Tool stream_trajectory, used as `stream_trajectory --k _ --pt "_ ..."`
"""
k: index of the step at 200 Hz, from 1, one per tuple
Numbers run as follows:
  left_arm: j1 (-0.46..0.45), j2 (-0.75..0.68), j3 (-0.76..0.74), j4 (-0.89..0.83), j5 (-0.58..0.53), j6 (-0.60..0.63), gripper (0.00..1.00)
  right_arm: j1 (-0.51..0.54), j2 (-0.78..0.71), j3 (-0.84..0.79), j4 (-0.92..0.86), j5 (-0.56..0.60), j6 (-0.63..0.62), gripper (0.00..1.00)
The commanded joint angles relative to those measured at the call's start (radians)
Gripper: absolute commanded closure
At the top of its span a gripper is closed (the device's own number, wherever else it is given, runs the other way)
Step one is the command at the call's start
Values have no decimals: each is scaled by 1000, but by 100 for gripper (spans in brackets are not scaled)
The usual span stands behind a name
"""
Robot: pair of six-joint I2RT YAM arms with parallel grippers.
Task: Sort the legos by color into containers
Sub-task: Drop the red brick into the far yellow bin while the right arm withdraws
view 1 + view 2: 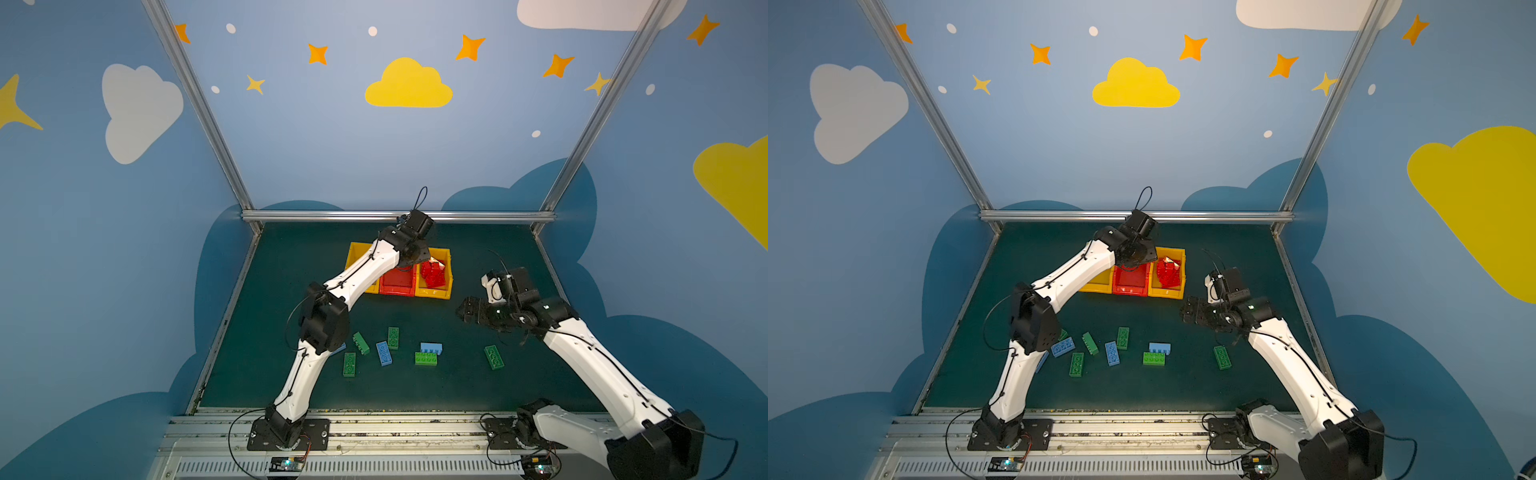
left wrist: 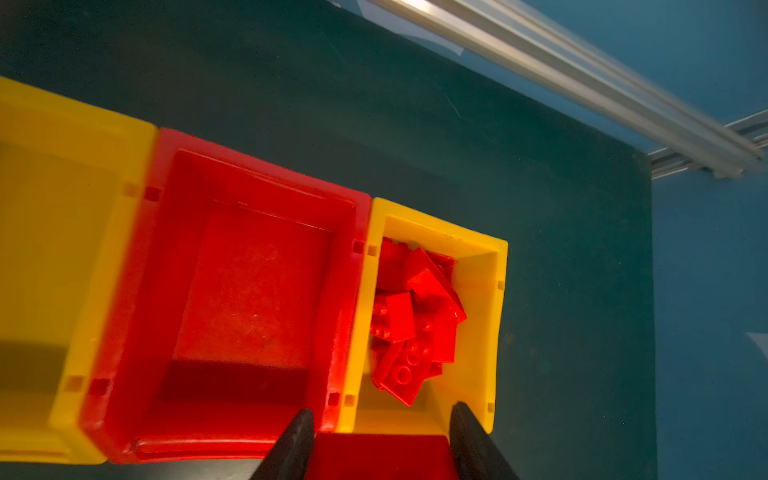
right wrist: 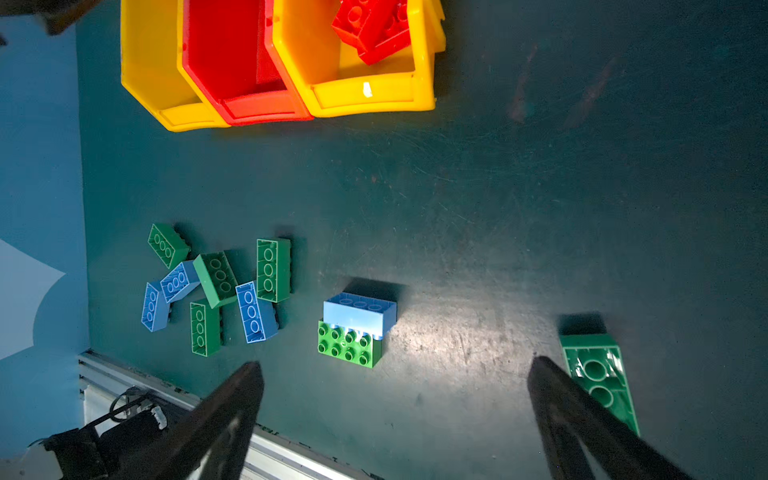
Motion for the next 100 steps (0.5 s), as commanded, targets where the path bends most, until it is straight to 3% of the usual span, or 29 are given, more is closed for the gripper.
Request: stream_trajectory --k 1,26,64,100 --pt "-10 118 189 -128 10 40 49 -12 -42 -22 -46 20 17 3" --pt "-12 213 314 -118 33 47 48 -18 -64 -29 -66 31 25 3" --pt "-6 251 314 -27 64 57 44 -28 -81 -16 -94 53 26 3" --pt "-4 239 313 -6 79 62 32 -34 -88 6 -116 64 25 3"
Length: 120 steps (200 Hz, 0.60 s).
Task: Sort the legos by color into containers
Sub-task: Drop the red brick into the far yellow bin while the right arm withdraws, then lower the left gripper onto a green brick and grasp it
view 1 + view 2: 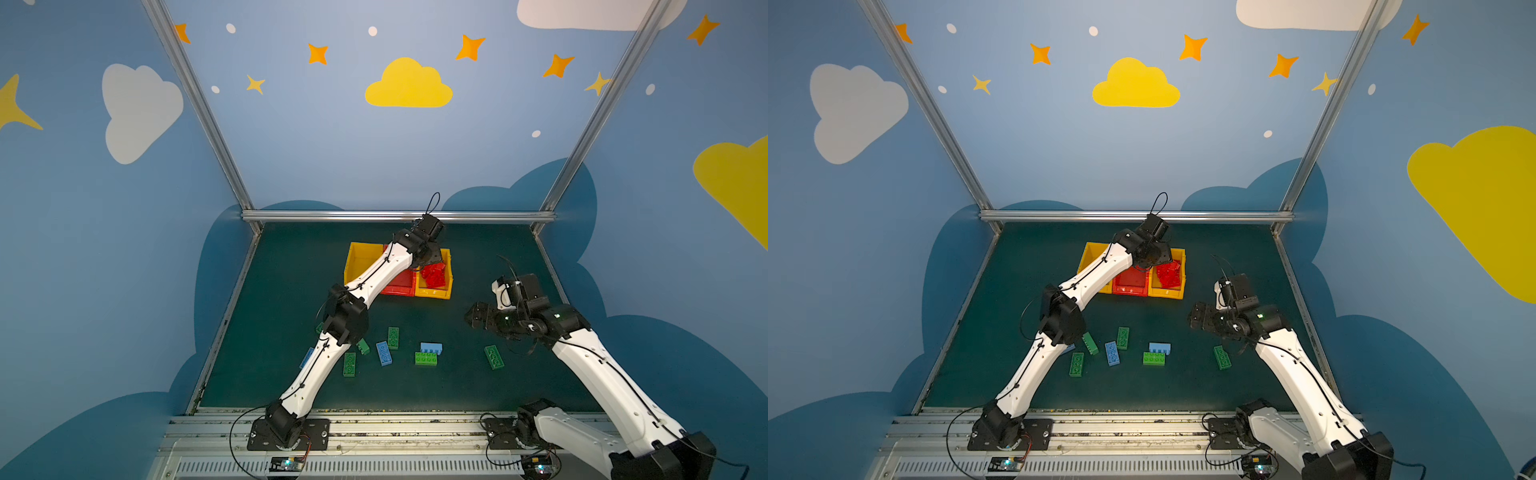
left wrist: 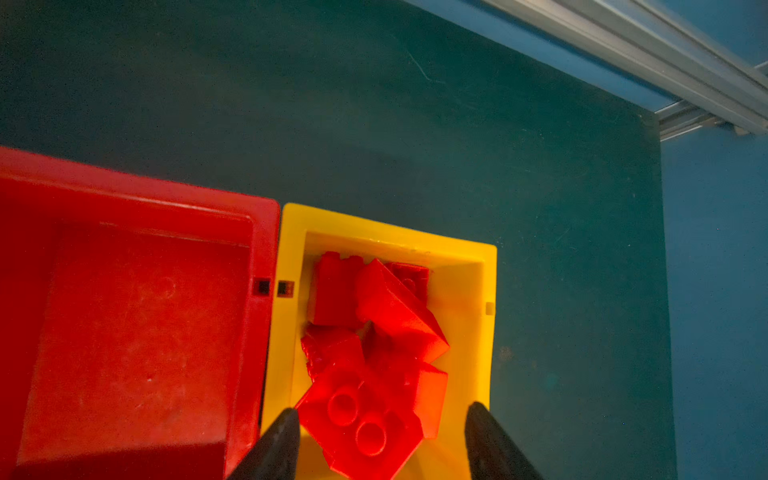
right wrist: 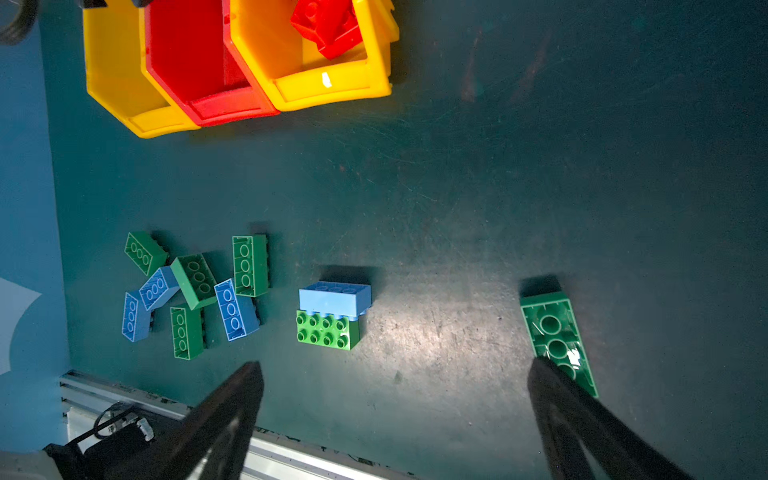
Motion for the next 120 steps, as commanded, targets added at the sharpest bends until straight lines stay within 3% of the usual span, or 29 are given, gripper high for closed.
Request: stream_trajectory --k 1,32,58,75,93,120 --pt "5 -7 25 26 16 16 31 -7 -18 27 -43 22 8 3" --pt "1 -66 2 17 21 26 28 -9 -27 37 -50 23 11 3" --pt "-9 -194 -128 4 -11 48 27 -9 -42 34 -37 -6 8 3" --pt "-13 -328 -315 35 -53 60 26 -6 -49 33 -33 -37 9 3" --pt "-16 -521 -620 133 -102 62 19 0 -56 27 -32 -48 17 3" --pt "-14 -801 -1023 198 -239 31 16 23 -67 11 -19 -54 27 3"
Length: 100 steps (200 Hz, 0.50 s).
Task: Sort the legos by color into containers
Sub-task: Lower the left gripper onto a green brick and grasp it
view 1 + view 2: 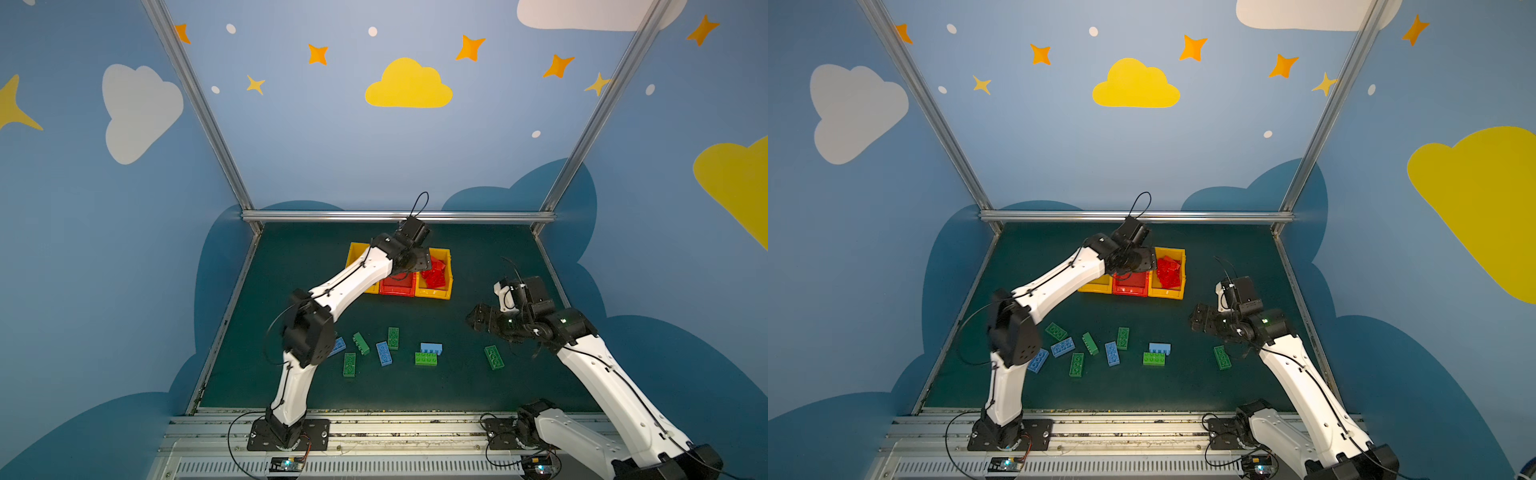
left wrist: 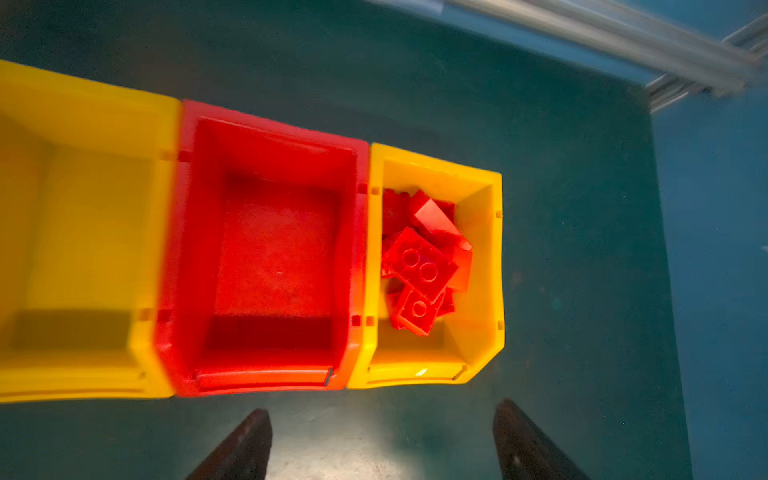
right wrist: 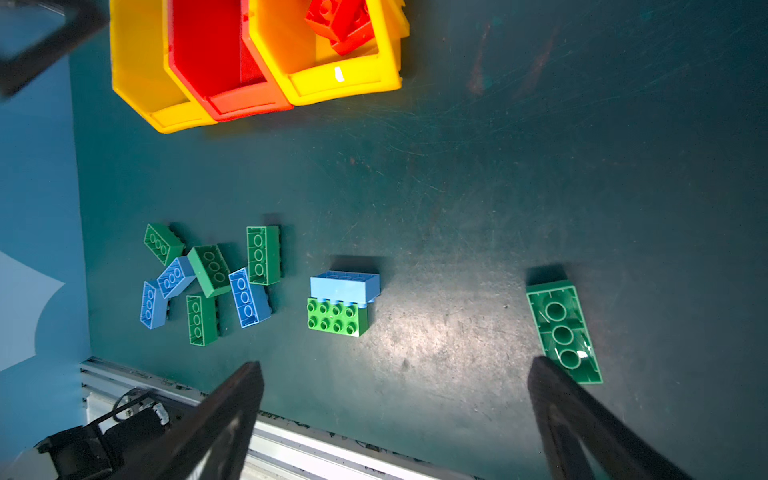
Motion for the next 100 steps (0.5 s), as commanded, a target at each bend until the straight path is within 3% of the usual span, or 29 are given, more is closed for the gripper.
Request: stream_trajectory --k 1,34,62,100 --pt "2 -195 -262 56 -159 -17 15 20 -20 9 3 -19 20 3" --pt "41 -492 -651 -1 -275 -111 13 81 16 20 27 5 38 3" --pt "157 -696 -931 74 -233 -188 12 152 89 53 65 26 57 3" --pt "304 -745 -1063 134 -150 -190 13 263 223 133 102 40 53 3"
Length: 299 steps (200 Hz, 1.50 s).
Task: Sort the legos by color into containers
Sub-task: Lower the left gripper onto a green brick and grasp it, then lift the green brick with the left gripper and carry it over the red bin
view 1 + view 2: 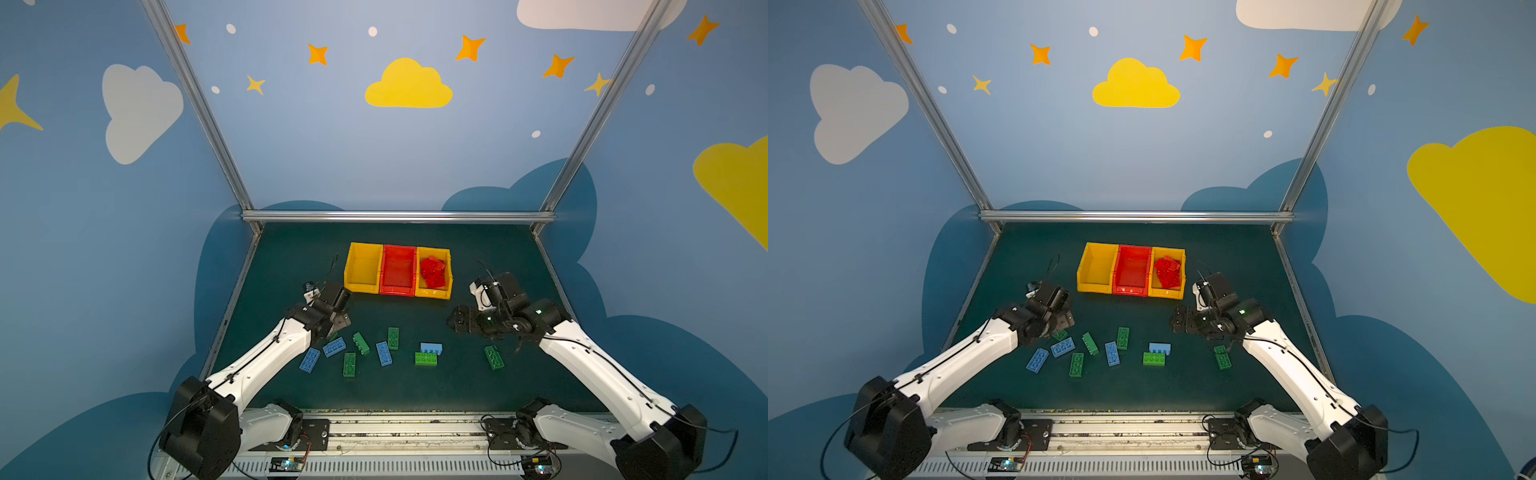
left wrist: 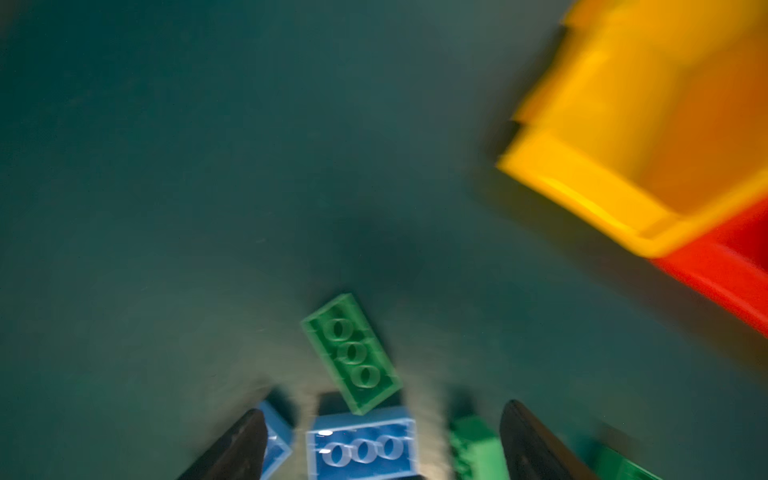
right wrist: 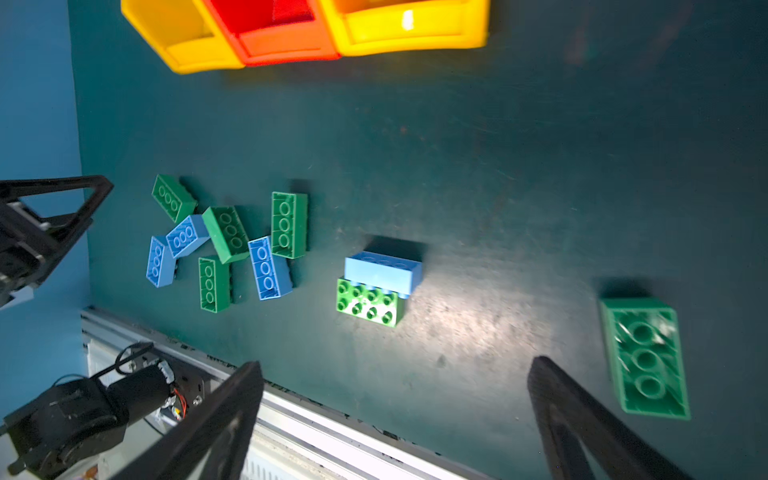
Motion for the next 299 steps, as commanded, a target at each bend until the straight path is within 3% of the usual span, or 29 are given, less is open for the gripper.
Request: stream_trajectory --k 1,86,132,156,180,197,243,299 --pt "64 2 -28 79 47 -25 13 56 62 70 44 21 7 3" --pt "167 244 12 164 223 -6 14 113 284 183 89 -26 -17 3" --pt "167 271 -13 154 237 -29 22 108 324 198 99 -36 -43 3" --pt "166 311 -12 160 235 -27 30 106 325 201 82 -39 -50 3" --pt "167 373 12 166 260 -18 51 102 285 175 80 -17 -40 3" --pt "165 395 37 157 265 -9 59 93 254 159 76 -6 -31 3" --pt "149 404 196 68 200 48 63 67 204 136 55 14 -15 3" --pt "50 528 540 -14 167 126 65 43 176 134 25 33 -8 3"
